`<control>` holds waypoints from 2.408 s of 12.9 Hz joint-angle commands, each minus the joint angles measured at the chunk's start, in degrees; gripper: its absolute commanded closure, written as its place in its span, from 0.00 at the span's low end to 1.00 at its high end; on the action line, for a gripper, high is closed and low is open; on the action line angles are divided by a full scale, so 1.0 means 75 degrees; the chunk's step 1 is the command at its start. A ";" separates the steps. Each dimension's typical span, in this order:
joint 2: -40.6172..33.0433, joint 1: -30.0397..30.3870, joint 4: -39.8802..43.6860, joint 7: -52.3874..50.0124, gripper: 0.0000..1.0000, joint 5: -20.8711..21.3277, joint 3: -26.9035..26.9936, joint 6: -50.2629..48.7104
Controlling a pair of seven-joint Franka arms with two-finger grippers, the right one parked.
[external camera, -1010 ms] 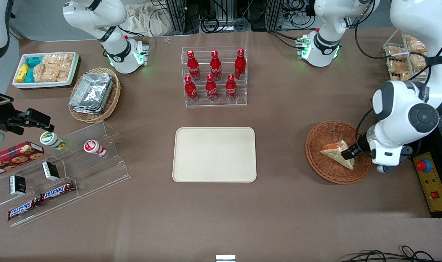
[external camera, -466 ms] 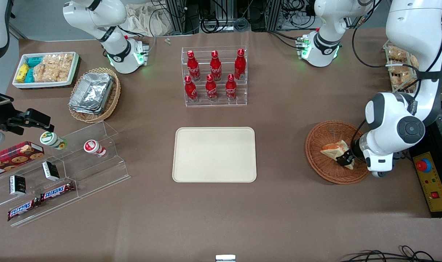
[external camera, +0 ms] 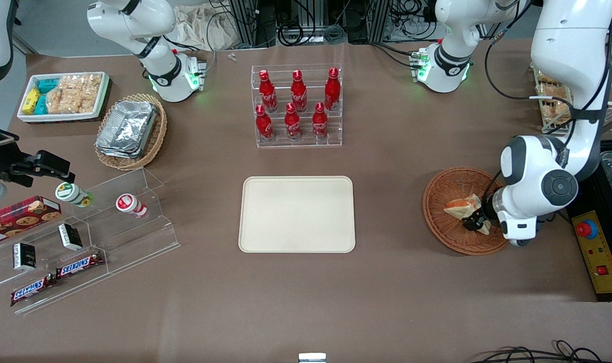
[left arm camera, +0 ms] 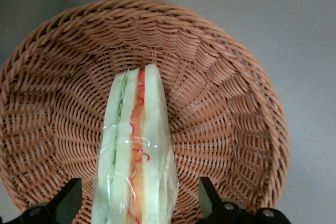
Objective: Place sandwich from basket to tray
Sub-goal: 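Close the left gripper on the sandwich and lift it, then carry the held sandwich over to the cream tray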
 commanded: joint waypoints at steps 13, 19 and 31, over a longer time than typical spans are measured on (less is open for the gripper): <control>-0.0169 -0.0120 0.1430 -0.0044 1.00 0.0597 -0.0148 -0.1439; -0.0169 -0.0542 0.4198 0.0917 1.00 0.0810 -0.0862 -0.4503; 0.1727 -0.1759 0.4506 0.0660 1.00 0.0961 -0.2867 -0.2505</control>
